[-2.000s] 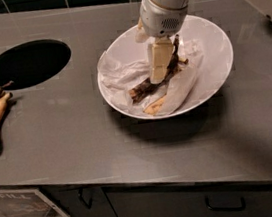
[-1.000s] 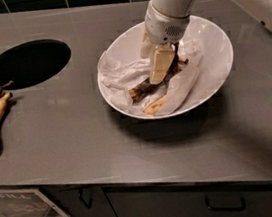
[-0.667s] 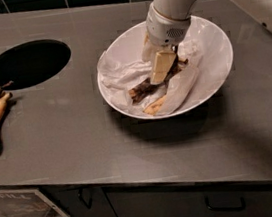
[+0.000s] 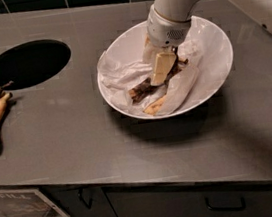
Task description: Pick banana from white bowl
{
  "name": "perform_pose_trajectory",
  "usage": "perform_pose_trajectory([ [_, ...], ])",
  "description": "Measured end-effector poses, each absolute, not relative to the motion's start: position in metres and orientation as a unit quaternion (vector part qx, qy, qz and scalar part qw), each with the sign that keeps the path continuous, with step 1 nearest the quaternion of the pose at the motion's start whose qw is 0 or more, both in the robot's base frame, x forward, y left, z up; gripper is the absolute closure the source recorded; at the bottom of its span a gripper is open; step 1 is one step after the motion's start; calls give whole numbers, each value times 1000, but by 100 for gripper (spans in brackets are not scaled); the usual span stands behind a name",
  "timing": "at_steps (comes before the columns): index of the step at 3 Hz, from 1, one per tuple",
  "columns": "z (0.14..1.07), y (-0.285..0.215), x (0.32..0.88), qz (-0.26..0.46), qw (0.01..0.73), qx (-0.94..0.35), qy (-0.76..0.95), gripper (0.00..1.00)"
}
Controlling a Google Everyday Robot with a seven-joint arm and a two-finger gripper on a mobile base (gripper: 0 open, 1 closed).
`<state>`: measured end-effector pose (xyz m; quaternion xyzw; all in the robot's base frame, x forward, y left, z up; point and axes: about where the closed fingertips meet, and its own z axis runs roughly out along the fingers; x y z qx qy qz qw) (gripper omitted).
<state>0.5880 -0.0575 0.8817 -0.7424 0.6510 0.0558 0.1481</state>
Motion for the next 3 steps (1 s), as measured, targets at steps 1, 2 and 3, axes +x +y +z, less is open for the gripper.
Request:
perform_pose_trajectory([
  [1,879,-58,588,59,146,-742,652,44],
  [2,875,-59,588,62,144,-741,653,44],
  [3,873,-60,588,65,143,-740,654,43],
])
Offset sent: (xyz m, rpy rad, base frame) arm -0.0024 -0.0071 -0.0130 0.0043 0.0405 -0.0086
